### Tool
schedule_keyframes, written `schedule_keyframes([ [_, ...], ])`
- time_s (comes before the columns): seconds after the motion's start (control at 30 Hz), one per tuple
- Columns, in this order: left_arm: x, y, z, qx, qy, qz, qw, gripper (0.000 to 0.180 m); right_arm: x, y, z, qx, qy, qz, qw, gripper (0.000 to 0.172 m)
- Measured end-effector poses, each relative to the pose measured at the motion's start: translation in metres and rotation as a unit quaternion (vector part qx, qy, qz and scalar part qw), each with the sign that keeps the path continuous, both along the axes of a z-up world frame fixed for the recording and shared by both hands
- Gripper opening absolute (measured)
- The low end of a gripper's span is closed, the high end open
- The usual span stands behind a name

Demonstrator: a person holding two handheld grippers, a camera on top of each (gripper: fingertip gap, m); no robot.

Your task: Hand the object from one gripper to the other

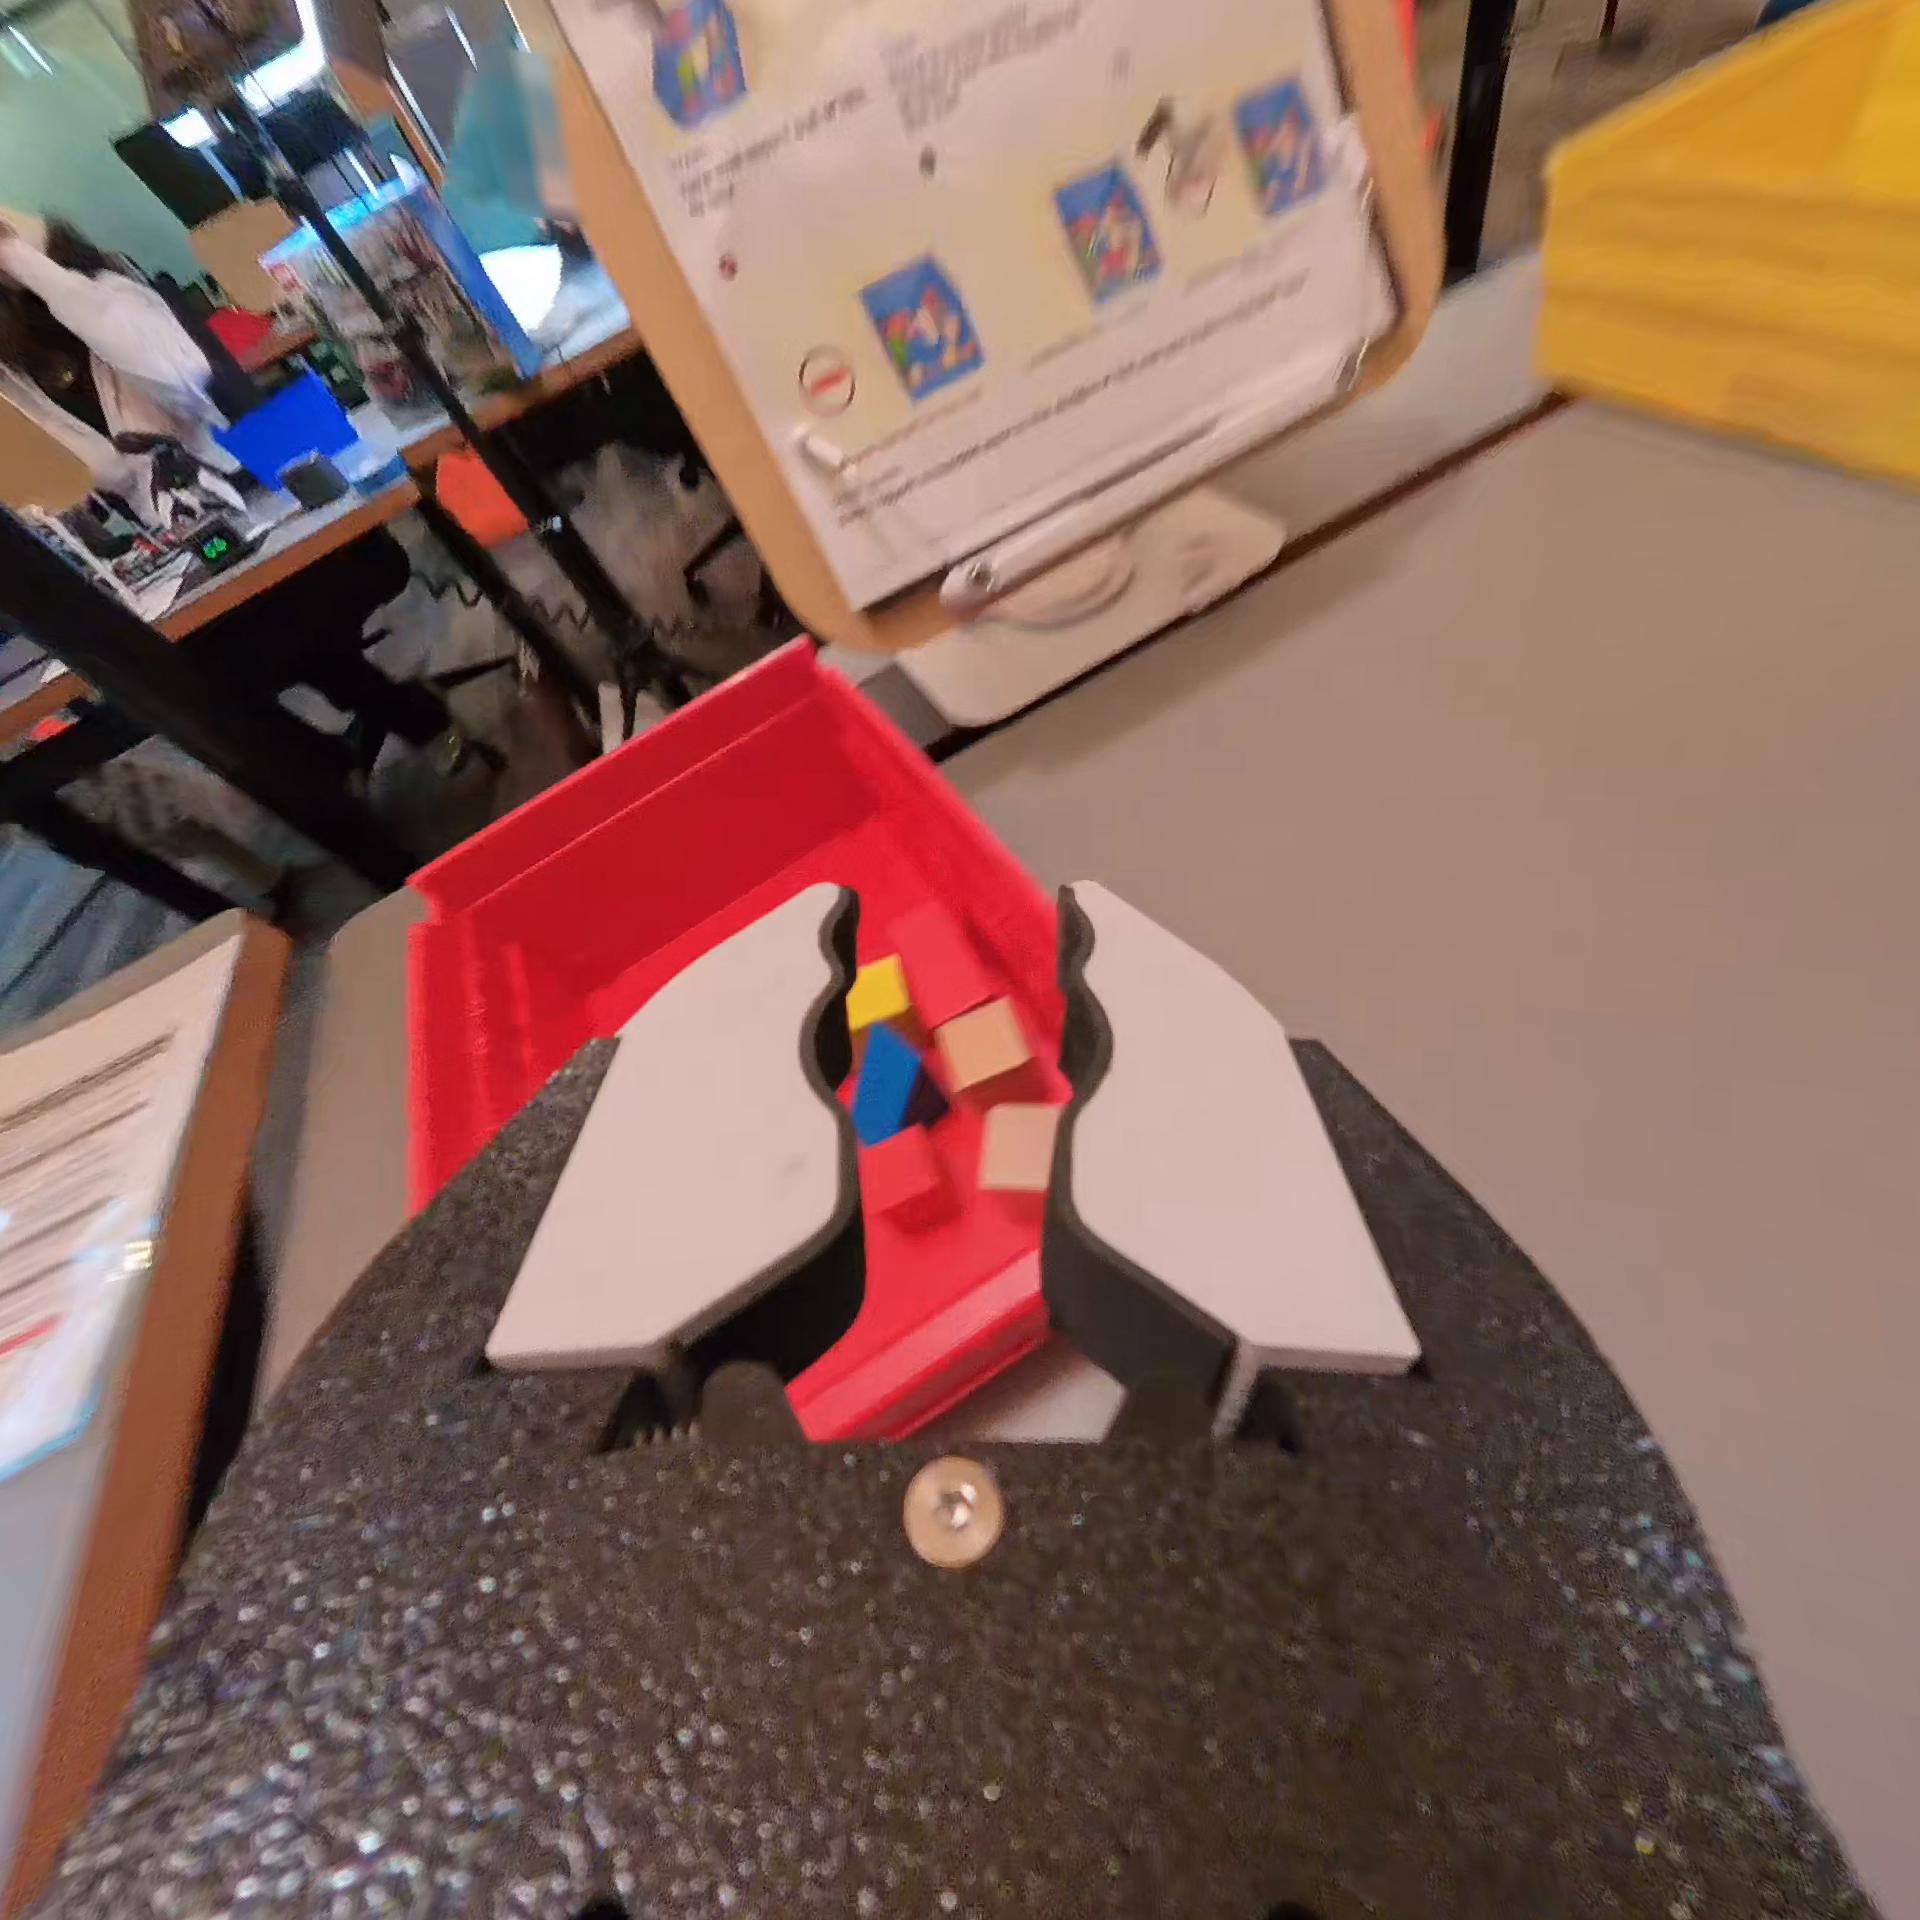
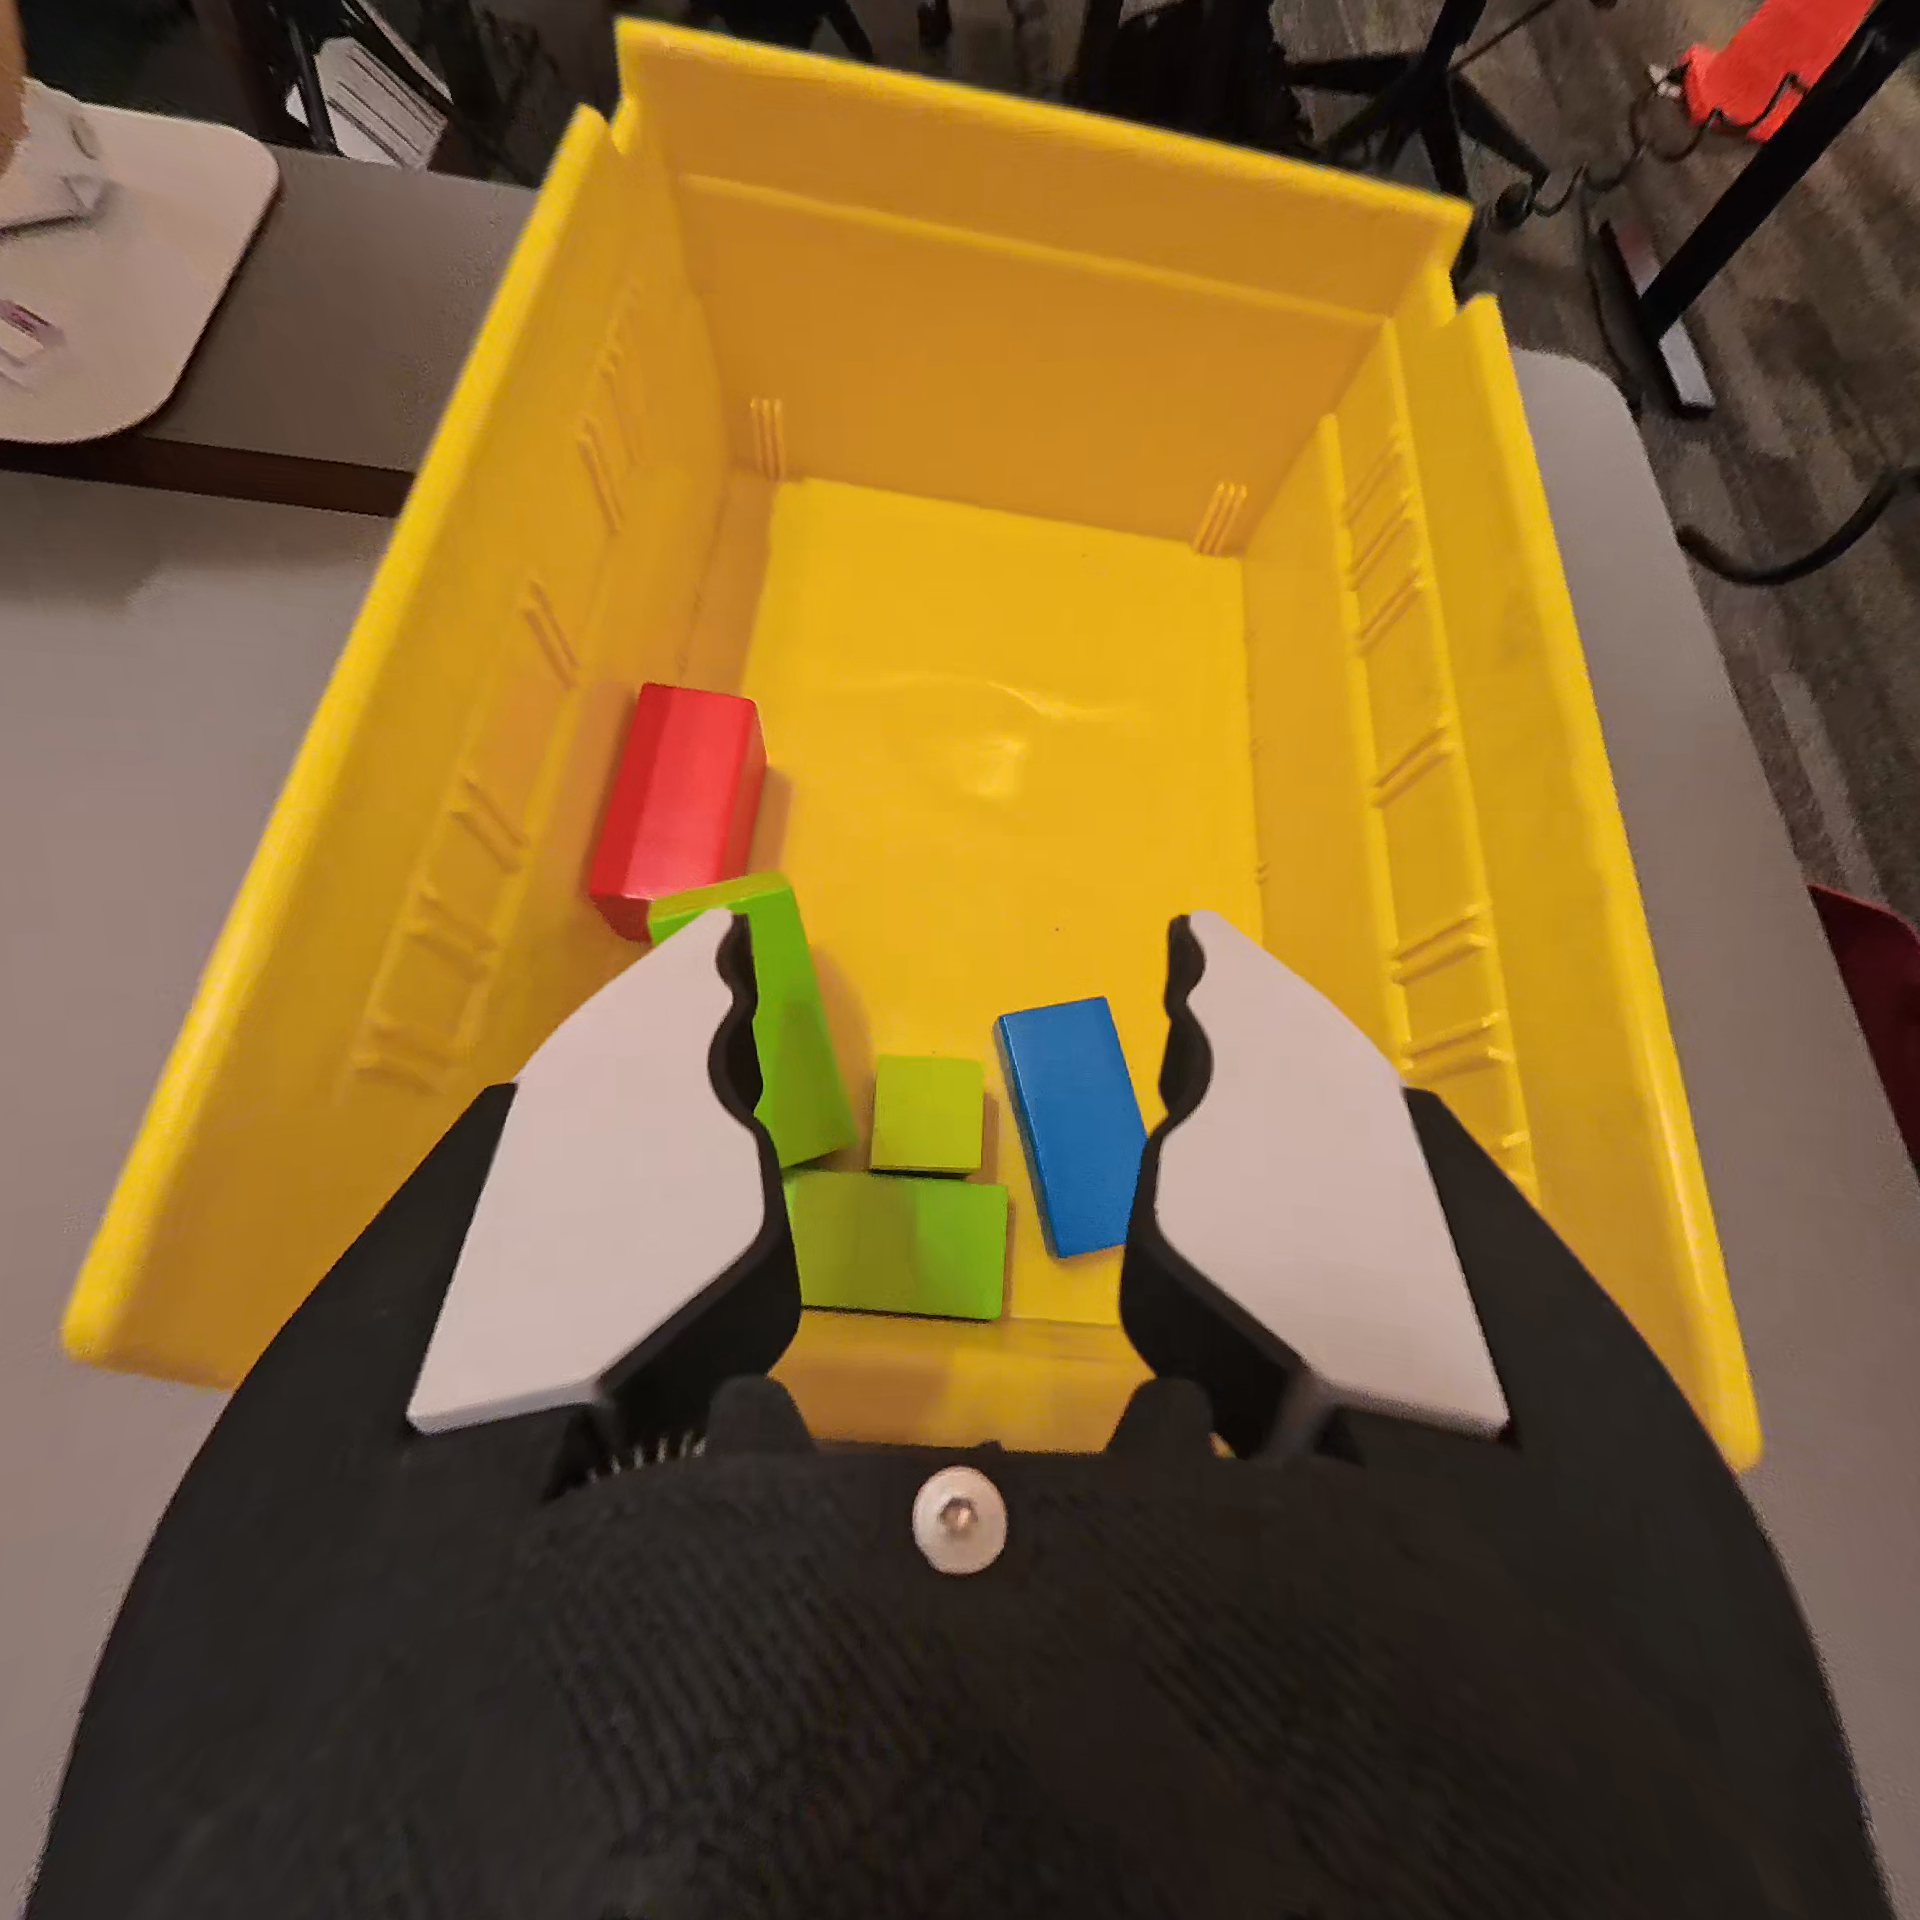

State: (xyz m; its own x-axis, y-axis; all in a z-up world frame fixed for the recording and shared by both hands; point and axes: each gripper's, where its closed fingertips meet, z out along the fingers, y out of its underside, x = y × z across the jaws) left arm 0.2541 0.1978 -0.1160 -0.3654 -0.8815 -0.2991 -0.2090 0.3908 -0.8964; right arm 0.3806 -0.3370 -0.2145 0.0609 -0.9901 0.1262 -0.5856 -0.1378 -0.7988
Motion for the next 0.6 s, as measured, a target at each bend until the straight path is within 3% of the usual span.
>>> schedule_keyframes([
  [0.1, 0.012, 0.038, -0.014, 0.132, 0.077, -0.016, 0.988, 0.043, 0.002, 0.014, 0.011, -0.007, -0.017, 0.026, 0.999, 0.082],
  [0.27, 0.029, 0.091, -0.063, 0.344, 0.232, -0.109, 0.903, 0.054, 0.005, 0.043, 0.027, 0.016, -0.045, 0.075, 0.996, 0.084],
  [0.43, 0.037, 0.118, -0.108, 0.371, 0.38, -0.15, 0.834, 0.057, 0.005, 0.064, 0.039, 0.038, -0.069, 0.106, 0.991, 0.083],
  [0.6, 0.045, 0.142, -0.135, 0.446, 0.457, -0.14, 0.757, 0.062, 0.005, 0.07, 0.038, 0.025, -0.062, 0.116, 0.991, 0.083],
])
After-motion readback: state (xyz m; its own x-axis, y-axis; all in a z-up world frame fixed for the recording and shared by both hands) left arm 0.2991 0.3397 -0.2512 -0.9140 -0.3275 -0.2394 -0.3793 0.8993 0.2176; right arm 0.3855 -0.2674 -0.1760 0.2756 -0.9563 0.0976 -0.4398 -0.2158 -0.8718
